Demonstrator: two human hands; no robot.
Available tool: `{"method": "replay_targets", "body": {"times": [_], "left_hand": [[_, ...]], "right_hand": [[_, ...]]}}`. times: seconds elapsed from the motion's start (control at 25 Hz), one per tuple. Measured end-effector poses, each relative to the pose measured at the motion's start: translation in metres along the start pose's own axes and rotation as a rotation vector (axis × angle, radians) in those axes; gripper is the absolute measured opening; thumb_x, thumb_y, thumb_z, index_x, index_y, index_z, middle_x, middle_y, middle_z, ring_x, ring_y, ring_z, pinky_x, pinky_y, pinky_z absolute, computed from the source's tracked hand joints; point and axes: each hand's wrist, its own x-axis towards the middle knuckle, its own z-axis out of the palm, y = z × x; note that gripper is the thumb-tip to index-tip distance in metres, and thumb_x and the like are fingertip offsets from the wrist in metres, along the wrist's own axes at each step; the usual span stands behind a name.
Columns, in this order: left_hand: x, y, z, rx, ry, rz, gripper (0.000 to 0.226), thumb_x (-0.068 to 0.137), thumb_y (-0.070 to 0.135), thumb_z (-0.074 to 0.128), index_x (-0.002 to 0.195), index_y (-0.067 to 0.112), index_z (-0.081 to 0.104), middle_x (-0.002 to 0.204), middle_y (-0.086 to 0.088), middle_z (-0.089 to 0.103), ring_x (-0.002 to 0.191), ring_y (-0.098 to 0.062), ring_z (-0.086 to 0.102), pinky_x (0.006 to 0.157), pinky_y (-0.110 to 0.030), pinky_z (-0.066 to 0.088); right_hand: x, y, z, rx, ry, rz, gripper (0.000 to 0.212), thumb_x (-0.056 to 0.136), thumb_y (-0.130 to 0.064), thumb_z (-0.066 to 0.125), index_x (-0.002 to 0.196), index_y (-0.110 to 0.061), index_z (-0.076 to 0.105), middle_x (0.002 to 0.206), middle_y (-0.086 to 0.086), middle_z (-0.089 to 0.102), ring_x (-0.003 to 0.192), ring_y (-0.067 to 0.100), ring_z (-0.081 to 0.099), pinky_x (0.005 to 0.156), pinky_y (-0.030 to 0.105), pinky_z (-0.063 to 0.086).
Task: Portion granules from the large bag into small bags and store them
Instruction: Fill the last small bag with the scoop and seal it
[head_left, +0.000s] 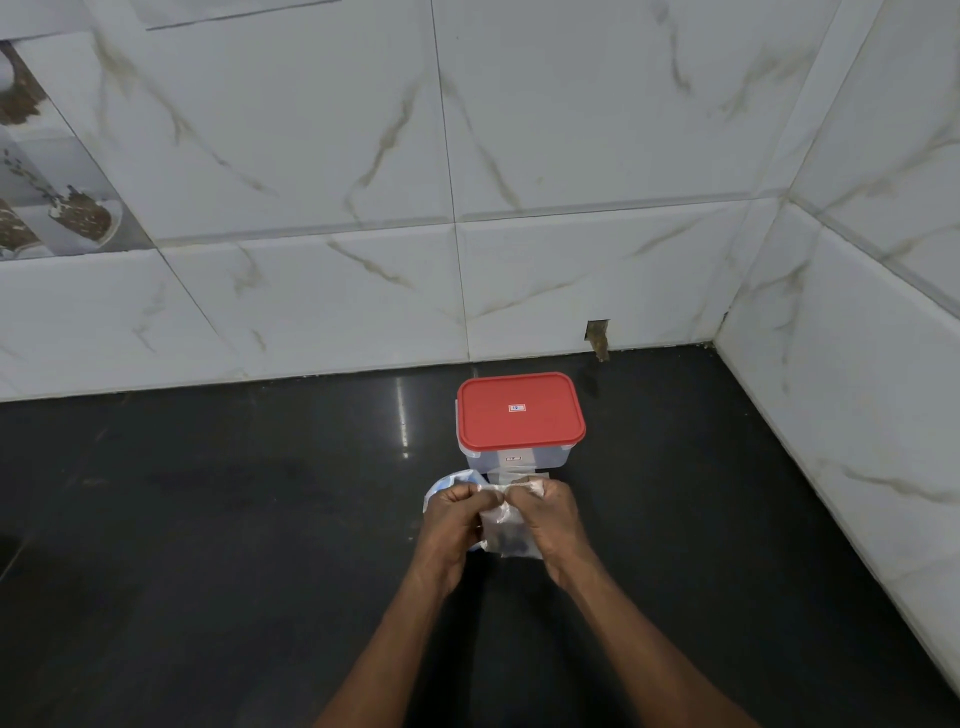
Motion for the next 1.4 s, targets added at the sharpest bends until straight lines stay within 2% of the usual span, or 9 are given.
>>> {"method": "replay_targets", "body": {"times": [0.12, 0.2, 0.32, 0.48, 0.8, 1.04, 1.16, 1.32, 1.4], "left_hand": [[0.002, 0.002, -0.001, -0.052, 0.021, -0.018, 0.009, 0.085, 0.003, 0.071, 0.077, 0.008, 0.073, 0.080, -0.018, 0.065, 0.065, -0.022, 0.061, 0.058, -0.030, 0.049], [0.001, 0.002, -0.006, -0.049, -0.011, -0.011, 0.008, 0.085, 0.003, 0.072, 0.079, 0.000, 0.071, 0.080, -0.018, 0.065, 0.063, -0.022, 0.060, 0.058, -0.030, 0.049], [0.002, 0.000, -0.006, -0.015, -0.037, 0.016, 0.019, 0.087, 0.006, 0.073, 0.084, -0.012, 0.067, 0.081, -0.022, 0.062, 0.065, -0.023, 0.055, 0.058, -0.030, 0.046], [-0.002, -0.001, 0.006, -0.042, 0.038, 0.041, 0.014, 0.086, 0.007, 0.076, 0.085, -0.007, 0.074, 0.080, -0.022, 0.066, 0.068, -0.027, 0.059, 0.056, -0.030, 0.054], [0.001, 0.009, 0.014, -0.065, 0.133, 0.126, 0.007, 0.085, 0.000, 0.075, 0.082, -0.006, 0.076, 0.079, -0.023, 0.074, 0.068, -0.030, 0.069, 0.062, -0.035, 0.059], [0.000, 0.010, 0.000, -0.183, 0.279, 0.177, 0.010, 0.093, 0.004, 0.068, 0.095, -0.004, 0.073, 0.073, -0.016, 0.071, 0.054, -0.020, 0.062, 0.054, -0.028, 0.056], [0.004, 0.004, -0.028, -0.125, 0.416, 0.201, 0.009, 0.090, -0.003, 0.068, 0.098, -0.001, 0.073, 0.079, -0.014, 0.071, 0.060, -0.021, 0.061, 0.055, -0.025, 0.056], [0.007, -0.023, -0.051, 0.078, 0.523, 0.143, 0.012, 0.086, 0.002, 0.072, 0.095, 0.005, 0.078, 0.092, -0.012, 0.078, 0.075, -0.022, 0.070, 0.077, -0.036, 0.061], [0.007, -0.032, -0.053, 0.124, 0.550, 0.101, 0.016, 0.085, 0.012, 0.076, 0.100, 0.011, 0.077, 0.095, -0.007, 0.079, 0.088, -0.028, 0.075, 0.089, -0.047, 0.060]], "right_hand": [[-0.003, -0.002, -0.003, 0.121, -0.062, -0.046, 0.006, 0.083, -0.008, 0.071, 0.085, -0.006, 0.075, 0.075, 0.000, 0.075, 0.072, 0.015, 0.070, 0.063, 0.032, 0.056], [-0.002, -0.003, -0.010, 0.168, -0.104, -0.031, 0.007, 0.081, -0.006, 0.073, 0.087, -0.004, 0.077, 0.085, 0.011, 0.076, 0.079, 0.026, 0.073, 0.070, 0.043, 0.059], [-0.001, -0.005, -0.012, 0.119, -0.082, -0.039, 0.016, 0.082, 0.002, 0.068, 0.072, -0.009, 0.075, 0.072, 0.009, 0.073, 0.069, 0.024, 0.070, 0.067, 0.040, 0.058], [0.001, -0.003, -0.008, 0.110, 0.013, -0.055, 0.012, 0.082, -0.002, 0.065, 0.085, -0.006, 0.076, 0.082, 0.015, 0.075, 0.075, 0.029, 0.072, 0.071, 0.046, 0.058], [0.000, 0.018, -0.031, 0.157, -0.098, -0.067, 0.016, 0.092, -0.009, 0.065, 0.104, -0.003, 0.073, 0.097, 0.018, 0.075, 0.094, 0.038, 0.071, 0.083, 0.050, 0.058], [0.008, 0.012, -0.043, 0.071, 0.137, -0.137, 0.011, 0.092, -0.007, 0.064, 0.093, -0.007, 0.075, 0.075, 0.004, 0.073, 0.064, 0.007, 0.061, 0.060, 0.025, 0.052], [0.018, 0.025, -0.064, -0.103, 0.354, -0.189, 0.019, 0.092, -0.015, 0.064, 0.079, -0.004, 0.069, 0.061, 0.002, 0.062, 0.057, 0.008, 0.048, 0.055, 0.034, 0.043], [0.016, 0.041, -0.069, -0.260, 0.544, -0.260, 0.037, 0.095, -0.023, 0.056, 0.061, -0.010, 0.050, 0.055, 0.000, 0.047, 0.055, 0.011, 0.040, 0.056, 0.033, 0.036], [0.011, 0.046, -0.059, -0.344, 0.452, -0.275, 0.029, 0.097, -0.027, 0.054, 0.076, -0.010, 0.065, 0.068, 0.002, 0.062, 0.066, 0.013, 0.053, 0.063, 0.030, 0.041]]}}
